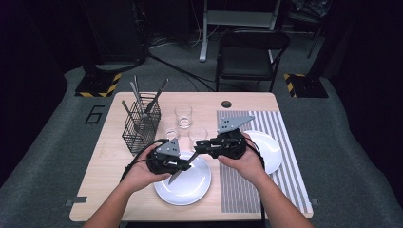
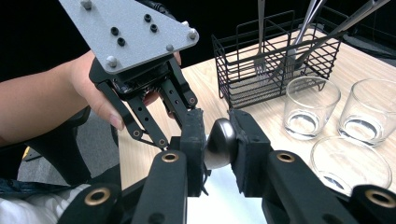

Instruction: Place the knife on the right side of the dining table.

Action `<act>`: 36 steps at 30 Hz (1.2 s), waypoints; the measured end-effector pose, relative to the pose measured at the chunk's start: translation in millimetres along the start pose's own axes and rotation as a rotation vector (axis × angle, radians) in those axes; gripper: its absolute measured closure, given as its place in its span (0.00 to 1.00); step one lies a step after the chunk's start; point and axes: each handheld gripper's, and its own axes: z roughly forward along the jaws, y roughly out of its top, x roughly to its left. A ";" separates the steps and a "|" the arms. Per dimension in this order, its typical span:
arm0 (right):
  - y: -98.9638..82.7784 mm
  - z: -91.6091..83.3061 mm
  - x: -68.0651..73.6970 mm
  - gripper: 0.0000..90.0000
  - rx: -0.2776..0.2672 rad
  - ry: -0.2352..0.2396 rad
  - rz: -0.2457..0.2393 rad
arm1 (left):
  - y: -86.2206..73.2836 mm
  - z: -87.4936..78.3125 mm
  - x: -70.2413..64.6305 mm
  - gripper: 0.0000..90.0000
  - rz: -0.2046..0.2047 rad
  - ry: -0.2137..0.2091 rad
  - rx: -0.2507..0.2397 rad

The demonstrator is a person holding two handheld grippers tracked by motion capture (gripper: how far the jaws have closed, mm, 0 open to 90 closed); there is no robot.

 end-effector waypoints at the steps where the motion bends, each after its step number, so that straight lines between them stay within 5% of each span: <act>1: -0.1 -0.5 -0.2 0.84 0.001 0.000 0.001 | 0.0 -0.1 0.6 0.91 0.007 -0.004 0.003; 36: 2.1 -3.3 -0.2 0.90 0.024 0.009 0.009 | -1.3 -0.1 2.7 0.91 -0.010 0.015 0.015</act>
